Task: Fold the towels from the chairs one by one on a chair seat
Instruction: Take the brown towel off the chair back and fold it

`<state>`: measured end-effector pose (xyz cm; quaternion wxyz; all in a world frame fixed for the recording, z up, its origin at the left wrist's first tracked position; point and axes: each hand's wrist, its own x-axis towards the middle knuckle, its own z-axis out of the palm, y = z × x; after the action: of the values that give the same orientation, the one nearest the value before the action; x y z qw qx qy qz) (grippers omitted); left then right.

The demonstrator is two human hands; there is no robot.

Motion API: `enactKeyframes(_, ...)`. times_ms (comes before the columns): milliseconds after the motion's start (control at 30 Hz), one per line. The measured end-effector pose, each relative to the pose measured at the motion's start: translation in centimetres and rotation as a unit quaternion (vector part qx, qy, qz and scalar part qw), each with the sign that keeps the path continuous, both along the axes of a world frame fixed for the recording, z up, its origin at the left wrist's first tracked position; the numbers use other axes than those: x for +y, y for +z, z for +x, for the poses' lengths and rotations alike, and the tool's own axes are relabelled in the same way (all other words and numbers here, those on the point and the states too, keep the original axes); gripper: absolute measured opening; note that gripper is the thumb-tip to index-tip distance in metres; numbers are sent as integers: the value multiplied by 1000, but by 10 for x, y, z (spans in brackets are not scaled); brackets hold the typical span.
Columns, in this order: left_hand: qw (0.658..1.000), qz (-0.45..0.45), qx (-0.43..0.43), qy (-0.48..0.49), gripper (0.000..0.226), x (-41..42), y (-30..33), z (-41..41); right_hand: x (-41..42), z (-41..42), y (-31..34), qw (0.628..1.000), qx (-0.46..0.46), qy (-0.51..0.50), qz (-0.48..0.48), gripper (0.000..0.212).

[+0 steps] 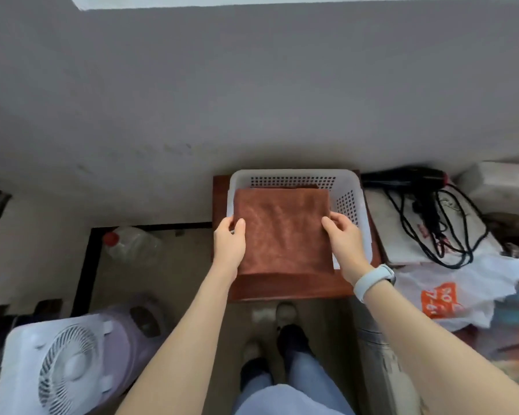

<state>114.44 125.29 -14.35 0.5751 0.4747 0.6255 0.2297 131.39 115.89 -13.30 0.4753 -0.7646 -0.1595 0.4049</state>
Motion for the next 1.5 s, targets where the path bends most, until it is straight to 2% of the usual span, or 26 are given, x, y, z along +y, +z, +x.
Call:
enactKeyframes(100, 999, -14, 36, 11, 37, 18, -17, 21, 26, 22, -19, 1000, 8, 12, -6, 22)
enactKeyframes(233, 993, -11, 121, -14, 41, 27, -33, 37, 43, 39, -42, 997, -1, 54, -58, 38)
enactKeyframes(300, 981, 24, 193, -30, 44, 25, -35, 45, 45, 44, -50, 994, -4, 73, -83, 42)
enactKeyframes(367, 958, 112, 261, -34, 47, 20, -30, 50, 44, 43, -50, 988, -93, 86, -90, 44)
enactKeyframes(433, 912, 247, 318, -73, 50, 16, -26, 54, 43, 37, -42, 952, -280, 114, -45, 39)
enactKeyframes(467, 884, 302, 336, -117, 50, 14, -28, 58, 45, 33, -41, 914, -376, 151, -15, 38)
enactKeyframes(533, 839, 344, 355, -228, 51, 13, -39, 63, 53, 27, -47, 823, -509, 251, 11, 44)
enactKeyframes(567, 826, 337, 362, -271, 52, 14, -46, 64, 58, 24, -52, 790, -536, 298, 0, 47)
enactKeyframes(633, 814, 309, 382, -309, 53, 18, -62, 62, 65, 22, -65, 761, -539, 357, -47, 52)
enactKeyframes(733, 804, 303, 400, -320, 56, 23, -83, 56, 62, 24, -92, 748, -525, 392, -104, 56)
enactKeyframes(933, 774, 314, 432, -339, 58, 28, -101, 56, 64, 26, -112, 741, -522, 405, -117, 61)
enactKeyframes(1133, 779, 276, 434, -358, 60, 29, -81, 60, 67, 26, -85, 757, -481, 425, -122, 62)
enactKeyframes(1267, 802, 253, 391, -374, 58, 32, -52, 53, 72, 26, -47, 771, -461, 420, -126, 49)
enactKeyframes(1367, 838, 237, 371, -323, 51, 35, -20, 45, 83, 21, -16, 786, -443, 418, -106, 41)
enactKeyframes(1500, 871, 224, 384, -208, 47, 29, 33, 2, 96, -8, 33, 769, -404, 494, -28, 35)
